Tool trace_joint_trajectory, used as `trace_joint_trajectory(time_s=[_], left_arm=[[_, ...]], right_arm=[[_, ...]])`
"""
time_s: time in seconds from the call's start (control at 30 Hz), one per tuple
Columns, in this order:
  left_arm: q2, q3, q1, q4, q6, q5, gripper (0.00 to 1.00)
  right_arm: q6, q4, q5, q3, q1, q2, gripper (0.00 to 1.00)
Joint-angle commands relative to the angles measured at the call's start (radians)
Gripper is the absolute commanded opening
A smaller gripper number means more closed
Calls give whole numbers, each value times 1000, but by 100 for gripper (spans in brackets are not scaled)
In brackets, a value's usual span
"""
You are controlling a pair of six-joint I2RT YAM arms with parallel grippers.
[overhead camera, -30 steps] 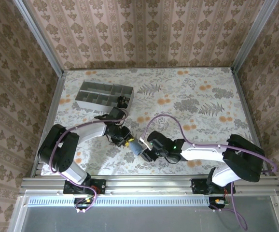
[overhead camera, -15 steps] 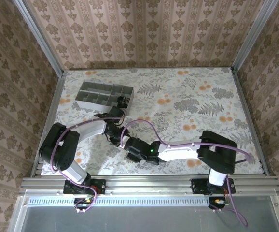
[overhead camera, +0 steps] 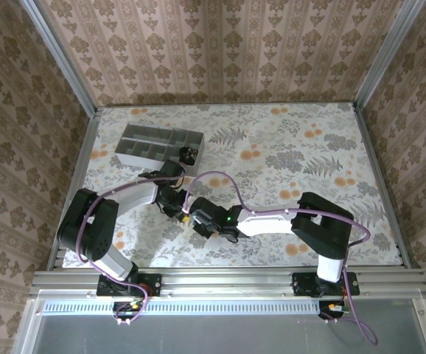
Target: Roll the socks
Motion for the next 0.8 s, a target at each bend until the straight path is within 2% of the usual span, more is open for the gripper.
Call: trace_joint_trajectory(time_s=[0.0,0.1,0.2,0.4,0.53,0.6,0.67,0.7,0.77], left_arm=[[-62,-20,22,2,-12,35,46],[-43,-34,24,111,-52,78,52],[-18,-61,18,200,-103,111,53],[32,-77,-3,228,-124,137,54],[82,-80,-24,277,-150,163,53],[105,-72,-37,256,-145,168,48],[108,-90,-42,257,-156,163,33],[100,-104,-42,273,-167,162,24],[59,-129,-33,298,-189,146,2]], right_arm=[[116,-94,-213,-119,-107,61,0],[158,-47,-392,-148,-173,81,0],[207,2,-511,-179,-227,96,0],[276,49,-638,-203,-299,129,0],[284,45,-647,-197,-306,136,0],[285,47,-643,-197,-309,133,0],[275,37,-630,-192,-309,122,1],[269,29,-621,-189,-308,111,7],[235,2,-578,-187,-302,56,27]])
